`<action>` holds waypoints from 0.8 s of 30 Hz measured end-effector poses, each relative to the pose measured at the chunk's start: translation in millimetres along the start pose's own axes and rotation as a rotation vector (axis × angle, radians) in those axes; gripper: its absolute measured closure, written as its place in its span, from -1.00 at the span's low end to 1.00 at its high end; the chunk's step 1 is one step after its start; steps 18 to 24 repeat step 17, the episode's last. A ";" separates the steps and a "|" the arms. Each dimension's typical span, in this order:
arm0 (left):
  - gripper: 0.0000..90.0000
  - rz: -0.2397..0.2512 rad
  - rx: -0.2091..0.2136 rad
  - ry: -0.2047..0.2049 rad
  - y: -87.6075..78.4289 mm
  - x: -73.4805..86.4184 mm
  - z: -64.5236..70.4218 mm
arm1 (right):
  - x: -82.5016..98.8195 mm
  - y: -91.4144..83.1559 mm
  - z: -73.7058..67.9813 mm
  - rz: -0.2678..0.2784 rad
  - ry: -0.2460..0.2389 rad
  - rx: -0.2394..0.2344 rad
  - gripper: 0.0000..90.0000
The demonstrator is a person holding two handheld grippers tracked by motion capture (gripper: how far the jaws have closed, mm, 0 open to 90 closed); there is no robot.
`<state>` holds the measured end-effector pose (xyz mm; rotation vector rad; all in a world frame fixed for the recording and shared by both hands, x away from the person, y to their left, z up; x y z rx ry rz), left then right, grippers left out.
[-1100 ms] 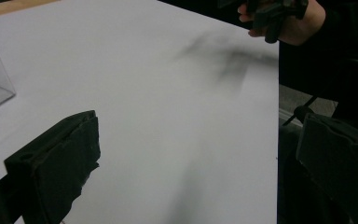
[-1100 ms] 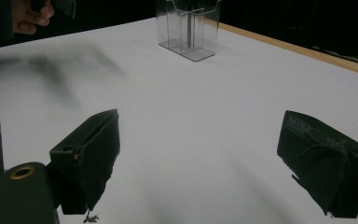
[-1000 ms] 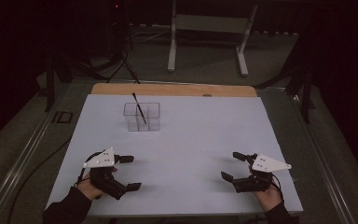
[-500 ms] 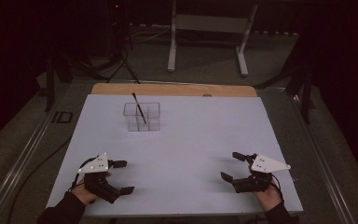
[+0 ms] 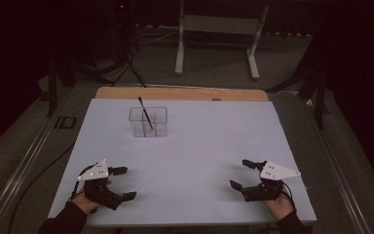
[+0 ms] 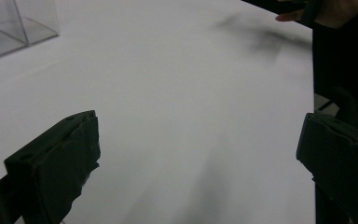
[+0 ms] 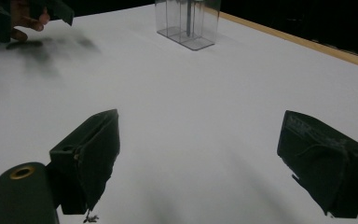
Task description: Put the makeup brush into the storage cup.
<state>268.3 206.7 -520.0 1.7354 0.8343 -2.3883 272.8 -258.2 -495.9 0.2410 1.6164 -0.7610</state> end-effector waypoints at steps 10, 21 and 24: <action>-0.98 0.013 -0.018 0.008 -0.3 2.1 -0.5 | 0.8 1.3 0.5 -0.011 0.003 0.002 -0.71; -0.98 0.018 -0.016 0.012 0.6 1.4 0.7 | 1.0 1.5 0.9 -0.012 0.008 0.000 -0.71; -0.98 0.018 -0.016 0.012 0.6 1.4 0.7 | 1.0 1.5 0.9 -0.012 0.008 0.000 -0.71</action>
Point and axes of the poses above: each handheld gripper's, and its own axes: y roughly forward along the jaws, x roughly out of its underside, z roughly to its right, the point moved 3 cm from there along y, roughly forward along the jaws, and after that the axes turned 4 degrees about z, right-handed, at the moved point
